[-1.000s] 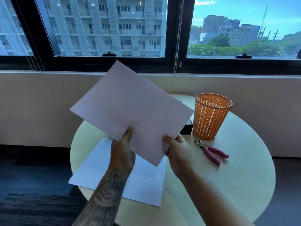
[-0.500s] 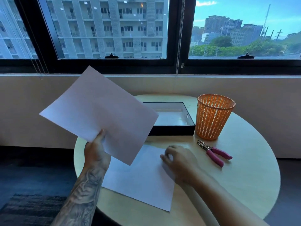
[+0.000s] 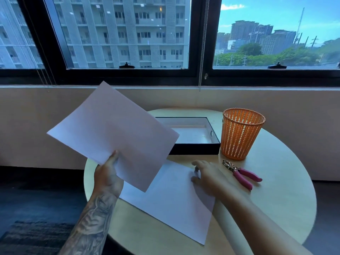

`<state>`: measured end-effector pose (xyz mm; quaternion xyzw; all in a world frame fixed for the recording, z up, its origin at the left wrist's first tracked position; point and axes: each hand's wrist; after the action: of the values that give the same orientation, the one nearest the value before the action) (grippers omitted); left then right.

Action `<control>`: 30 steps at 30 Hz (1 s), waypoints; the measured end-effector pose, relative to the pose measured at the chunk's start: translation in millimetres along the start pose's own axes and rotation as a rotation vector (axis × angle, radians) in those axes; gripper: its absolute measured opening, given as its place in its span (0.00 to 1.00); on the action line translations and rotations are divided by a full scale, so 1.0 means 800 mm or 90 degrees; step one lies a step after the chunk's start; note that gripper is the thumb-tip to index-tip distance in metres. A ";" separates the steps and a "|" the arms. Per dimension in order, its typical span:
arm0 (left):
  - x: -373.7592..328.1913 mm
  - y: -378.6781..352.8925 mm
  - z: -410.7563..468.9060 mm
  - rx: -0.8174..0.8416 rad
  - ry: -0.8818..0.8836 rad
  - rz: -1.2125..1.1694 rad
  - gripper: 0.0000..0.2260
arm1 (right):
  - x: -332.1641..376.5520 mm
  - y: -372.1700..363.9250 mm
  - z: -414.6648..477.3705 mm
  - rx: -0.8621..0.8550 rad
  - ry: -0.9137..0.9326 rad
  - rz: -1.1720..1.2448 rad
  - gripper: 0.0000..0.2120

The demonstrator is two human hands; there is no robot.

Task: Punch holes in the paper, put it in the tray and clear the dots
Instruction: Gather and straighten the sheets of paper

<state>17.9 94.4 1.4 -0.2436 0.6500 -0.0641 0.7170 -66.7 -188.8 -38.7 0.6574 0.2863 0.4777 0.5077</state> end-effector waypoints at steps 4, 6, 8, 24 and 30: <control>0.009 0.013 0.015 -0.015 -0.004 -0.013 0.16 | -0.019 0.017 0.003 0.077 -0.112 0.123 0.35; 0.012 0.012 0.016 -0.018 0.001 -0.019 0.19 | -0.030 0.023 0.003 0.108 -0.141 0.150 0.38; 0.012 0.013 0.016 -0.032 0.019 -0.010 0.18 | -0.037 0.032 0.000 0.128 -0.156 0.139 0.34; 0.021 0.016 0.010 -0.016 0.056 0.073 0.06 | -0.073 0.101 -0.037 0.150 -0.169 0.671 0.11; 0.017 -0.016 -0.019 0.281 0.165 0.052 0.10 | -0.043 0.088 -0.030 0.093 -0.162 0.866 0.13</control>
<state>8.0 73.7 -6.1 -0.0447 0.7159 -0.2057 0.6657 -109.5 -231.7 16.7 0.7738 -0.2197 0.5887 0.0797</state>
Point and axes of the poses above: each hand's wrist, its own z-axis towards the middle knuckle, its own y-axis out of the back of the hand, x = y × z, and after that the axes turned 8 degrees about -y, right-handed
